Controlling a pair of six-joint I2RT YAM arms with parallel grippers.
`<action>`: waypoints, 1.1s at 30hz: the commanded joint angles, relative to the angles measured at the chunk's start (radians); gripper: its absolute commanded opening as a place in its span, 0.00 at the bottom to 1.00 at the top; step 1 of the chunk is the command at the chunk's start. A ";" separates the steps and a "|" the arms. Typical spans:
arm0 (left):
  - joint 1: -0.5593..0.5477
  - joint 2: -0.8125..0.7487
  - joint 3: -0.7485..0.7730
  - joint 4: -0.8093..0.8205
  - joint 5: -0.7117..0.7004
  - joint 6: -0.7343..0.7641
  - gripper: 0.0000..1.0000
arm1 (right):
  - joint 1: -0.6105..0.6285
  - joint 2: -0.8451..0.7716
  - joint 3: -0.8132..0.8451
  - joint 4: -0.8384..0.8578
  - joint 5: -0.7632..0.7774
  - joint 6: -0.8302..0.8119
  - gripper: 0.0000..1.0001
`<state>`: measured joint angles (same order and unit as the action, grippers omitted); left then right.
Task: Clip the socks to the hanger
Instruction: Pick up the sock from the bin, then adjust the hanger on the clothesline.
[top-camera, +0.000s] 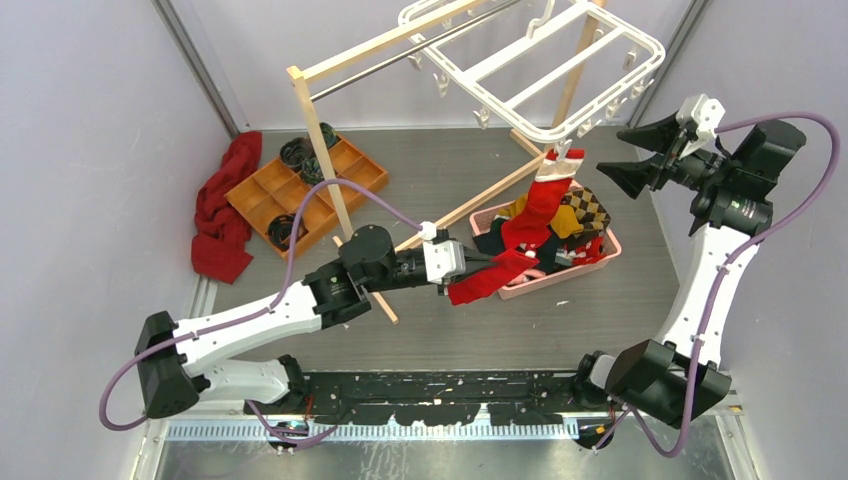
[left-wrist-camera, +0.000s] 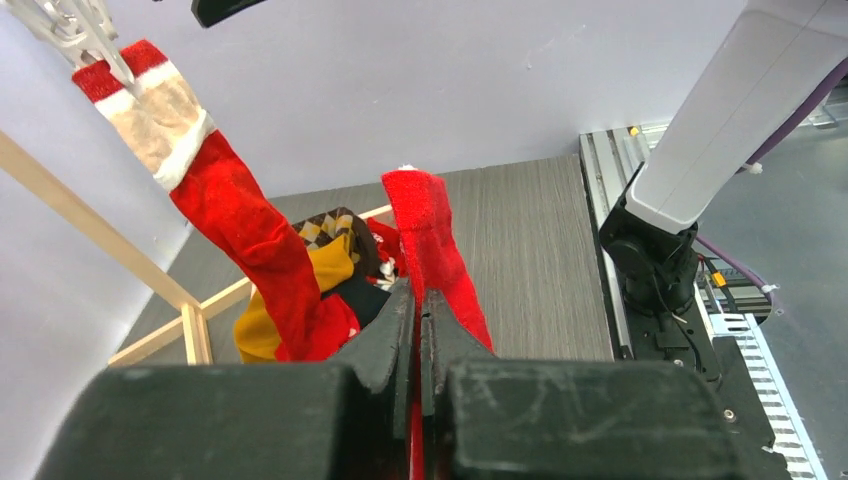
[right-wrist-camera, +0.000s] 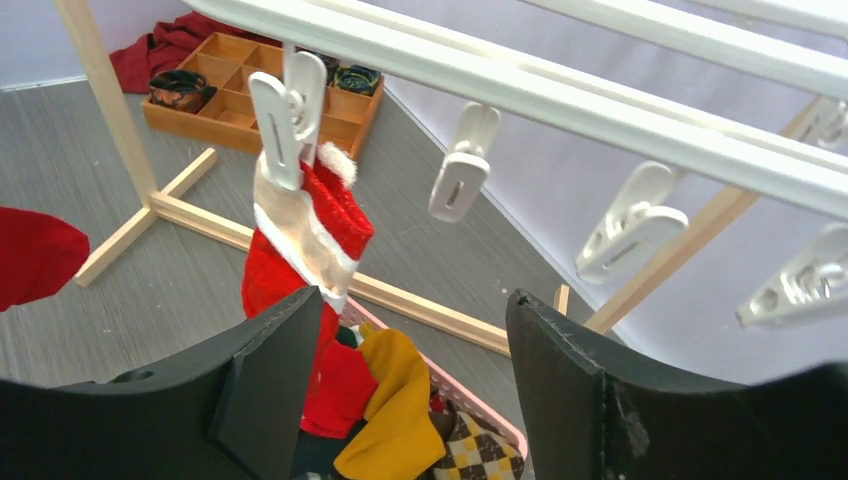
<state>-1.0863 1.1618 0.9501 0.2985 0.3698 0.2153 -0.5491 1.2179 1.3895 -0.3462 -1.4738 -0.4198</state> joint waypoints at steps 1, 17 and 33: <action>-0.002 0.033 0.055 0.049 0.024 0.028 0.00 | 0.034 0.014 0.034 0.013 -0.048 -0.085 0.74; -0.002 0.124 0.121 0.051 0.018 0.015 0.00 | 0.132 0.146 0.137 0.133 -0.049 -0.011 0.70; -0.001 0.217 0.159 0.130 0.003 0.014 0.00 | 0.167 0.125 0.154 0.131 -0.048 0.019 0.62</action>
<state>-1.0863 1.3743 1.0611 0.3466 0.3771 0.2211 -0.3916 1.3701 1.5185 -0.2398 -1.5063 -0.4122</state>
